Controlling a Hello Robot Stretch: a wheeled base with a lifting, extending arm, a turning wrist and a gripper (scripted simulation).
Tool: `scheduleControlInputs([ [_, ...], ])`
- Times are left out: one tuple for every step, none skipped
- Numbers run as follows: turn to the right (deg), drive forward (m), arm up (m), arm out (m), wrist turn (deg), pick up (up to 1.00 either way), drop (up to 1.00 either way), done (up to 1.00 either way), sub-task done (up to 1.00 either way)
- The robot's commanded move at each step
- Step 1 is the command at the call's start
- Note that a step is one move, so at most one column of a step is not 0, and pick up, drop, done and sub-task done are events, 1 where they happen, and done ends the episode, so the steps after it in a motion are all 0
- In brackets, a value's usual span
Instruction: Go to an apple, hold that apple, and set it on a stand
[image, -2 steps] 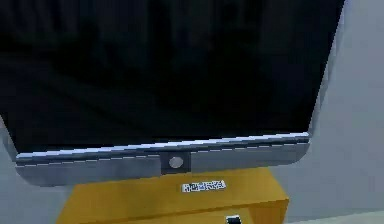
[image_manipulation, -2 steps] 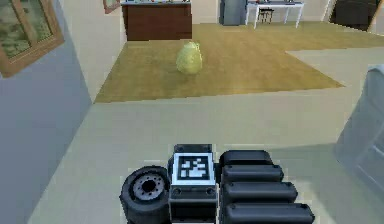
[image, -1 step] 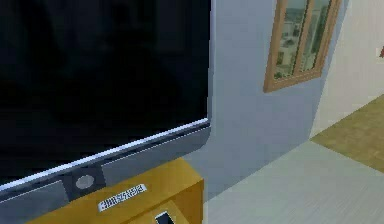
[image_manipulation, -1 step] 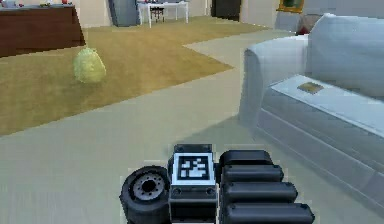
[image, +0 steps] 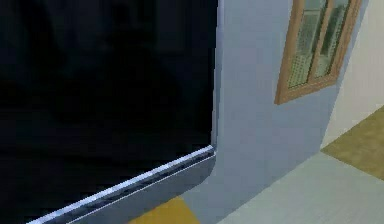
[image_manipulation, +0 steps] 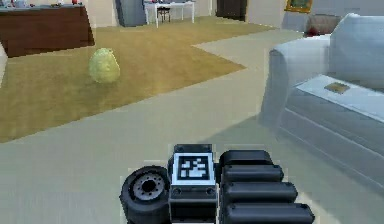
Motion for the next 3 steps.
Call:
scheduleControlInputs([
  [-45.0,0.0,0.0,0.0,0.0,0.0,0.0,0.0,0.0],
  [-45.0,0.0,0.0,0.0,0.0,0.0,0.0,0.0,0.0],
  [-45.0,0.0,0.0,0.0,0.0,0.0,0.0,0.0,0.0],
])
